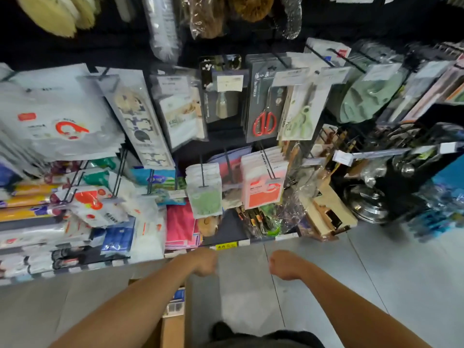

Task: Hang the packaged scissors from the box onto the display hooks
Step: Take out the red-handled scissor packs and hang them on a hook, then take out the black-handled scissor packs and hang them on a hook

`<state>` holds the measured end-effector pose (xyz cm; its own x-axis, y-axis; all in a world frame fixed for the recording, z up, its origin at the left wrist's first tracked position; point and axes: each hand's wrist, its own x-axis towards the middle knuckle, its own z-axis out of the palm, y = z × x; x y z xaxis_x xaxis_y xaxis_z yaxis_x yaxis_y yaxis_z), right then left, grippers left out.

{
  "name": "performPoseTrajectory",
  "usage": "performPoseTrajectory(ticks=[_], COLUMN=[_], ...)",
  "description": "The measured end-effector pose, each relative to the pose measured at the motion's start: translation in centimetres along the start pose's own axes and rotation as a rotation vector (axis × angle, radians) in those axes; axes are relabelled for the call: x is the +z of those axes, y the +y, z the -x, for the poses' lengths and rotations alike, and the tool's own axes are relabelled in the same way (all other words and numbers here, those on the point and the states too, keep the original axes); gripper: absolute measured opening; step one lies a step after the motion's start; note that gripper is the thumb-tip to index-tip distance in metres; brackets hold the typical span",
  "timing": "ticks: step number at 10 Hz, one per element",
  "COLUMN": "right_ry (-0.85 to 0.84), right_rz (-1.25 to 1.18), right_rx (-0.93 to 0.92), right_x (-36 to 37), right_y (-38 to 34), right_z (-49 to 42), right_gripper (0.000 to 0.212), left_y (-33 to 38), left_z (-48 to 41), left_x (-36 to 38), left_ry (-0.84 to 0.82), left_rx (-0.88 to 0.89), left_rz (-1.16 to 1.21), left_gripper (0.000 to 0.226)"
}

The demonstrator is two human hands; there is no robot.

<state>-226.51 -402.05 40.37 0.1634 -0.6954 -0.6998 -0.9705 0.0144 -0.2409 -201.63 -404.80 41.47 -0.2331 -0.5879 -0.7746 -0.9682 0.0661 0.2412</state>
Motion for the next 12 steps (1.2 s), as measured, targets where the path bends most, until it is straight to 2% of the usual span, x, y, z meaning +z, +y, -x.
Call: performPoseTrajectory(ticks=[1,2,3,4,5,6,7,8,9,11,12], right_ry=[0.001,-0.065,-0.062,-0.086,-0.061,-0.110,-0.183,-0.160,-0.143,-0.197,-0.229], right_rz=[0.023,0.027,0.083,0.153,0.083,0.040,0.020,-0.047,-0.100,-0.189,-0.245], right_rx=[-0.006,-0.076,-0.136,-0.153,-0.142,-0.094,-0.130,-0.099,-0.141,-0.082,-0.060], right_x=[3.0,5.9,9.2,13.5,17.3,21.4,24.1,25.3,26.9,30.0,31.5], right_y=[-0.8,-1.5,-1.8,-2.9,-3.2,-4.4,-6.4,-8.7,-10.7,-17.7,-22.6], right_z=[1.2,2.4,3.6,4.9,6.3,9.1,11.2,12.8,13.2,10.2,7.0], right_gripper=[0.032,0.034,0.039,0.040,0.042,0.039,0.035,0.020,0.031,0.031,0.016], left_y=[-3.2,-4.4,-6.0,-8.5,-11.1,-14.3,-15.5,-16.2,-16.5,-19.3,-23.3], left_z=[4.2,7.6,10.8,14.2,18.6,23.2,26.2,27.2,27.0,24.5,21.9], left_x=[4.2,6.0,9.8,14.8,19.3,21.6,22.9,23.7,24.3,24.0,23.2], left_ry=[0.004,0.107,0.182,0.178,0.013,-0.093,-0.008,0.030,-0.010,0.049,-0.009], left_rx=[-0.066,-0.085,-0.101,-0.185,-0.224,-0.347,-0.419,-0.398,-0.388,-0.266,-0.195], left_rz=[0.041,0.106,0.041,0.009,-0.030,-0.049,-0.014,-0.008,0.008,0.140,0.111], left_gripper=[0.038,0.036,0.032,0.034,0.034,0.032,0.029,0.025,0.025,0.025,0.022])
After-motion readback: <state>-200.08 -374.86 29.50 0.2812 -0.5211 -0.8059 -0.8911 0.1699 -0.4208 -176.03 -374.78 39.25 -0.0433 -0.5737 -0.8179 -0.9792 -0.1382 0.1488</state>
